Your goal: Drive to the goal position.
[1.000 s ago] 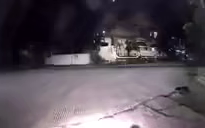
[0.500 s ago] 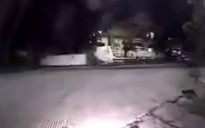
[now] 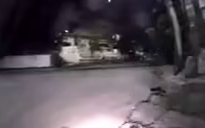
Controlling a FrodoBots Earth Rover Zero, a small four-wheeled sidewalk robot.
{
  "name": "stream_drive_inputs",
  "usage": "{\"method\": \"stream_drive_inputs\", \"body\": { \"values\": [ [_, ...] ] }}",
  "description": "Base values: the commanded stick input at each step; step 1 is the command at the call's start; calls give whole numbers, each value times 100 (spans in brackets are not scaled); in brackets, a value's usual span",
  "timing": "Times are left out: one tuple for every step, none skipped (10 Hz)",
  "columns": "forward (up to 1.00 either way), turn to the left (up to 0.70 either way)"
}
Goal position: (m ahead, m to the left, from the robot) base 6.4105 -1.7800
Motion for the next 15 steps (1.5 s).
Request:
{"method": "stream_drive_inputs", "body": {
  "values": [
    [60,-60],
    [60,-31],
    [60,0],
    [60,0],
    [60,0],
    [59,0],
    [60,0],
    [61,0],
    [62,0],
    [63,0],
    [68,0],
    [70,0],
    [70,0],
    [70,0],
    [70,0]
  ]
}}
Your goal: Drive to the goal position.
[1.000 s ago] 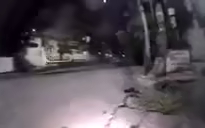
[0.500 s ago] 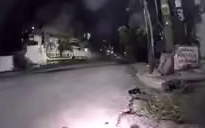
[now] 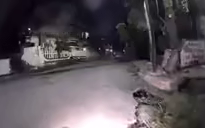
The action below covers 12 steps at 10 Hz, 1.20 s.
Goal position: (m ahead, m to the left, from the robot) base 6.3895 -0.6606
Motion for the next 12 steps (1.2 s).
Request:
{"method": "stream_drive_inputs", "body": {
  "values": [
    [70,0],
    [70,0],
    [70,0],
    [70,0],
    [70,0],
    [70,0],
    [70,0],
    [70,0],
    [70,0],
    [70,0],
    [70,0],
    [70,0]
  ]
}}
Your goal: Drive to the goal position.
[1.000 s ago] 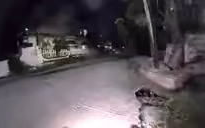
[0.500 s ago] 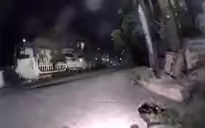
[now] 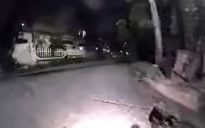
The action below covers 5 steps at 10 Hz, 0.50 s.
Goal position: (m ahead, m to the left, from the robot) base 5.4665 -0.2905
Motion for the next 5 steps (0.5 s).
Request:
{"method": "stream_drive_inputs", "body": {
  "values": [
    [70,0],
    [70,0],
    [70,0],
    [70,0],
    [70,0]
  ]
}}
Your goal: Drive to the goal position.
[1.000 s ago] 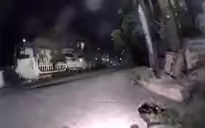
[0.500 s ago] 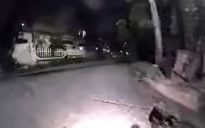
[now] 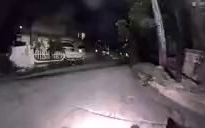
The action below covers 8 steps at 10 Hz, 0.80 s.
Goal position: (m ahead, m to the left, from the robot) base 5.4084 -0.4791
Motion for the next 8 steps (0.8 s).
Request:
{"method": "stream_drive_inputs", "body": {
  "values": [
    [70,0],
    [70,0],
    [70,0],
    [70,0],
    [70,0],
    [70,0],
    [70,0],
    [70,0]
  ]
}}
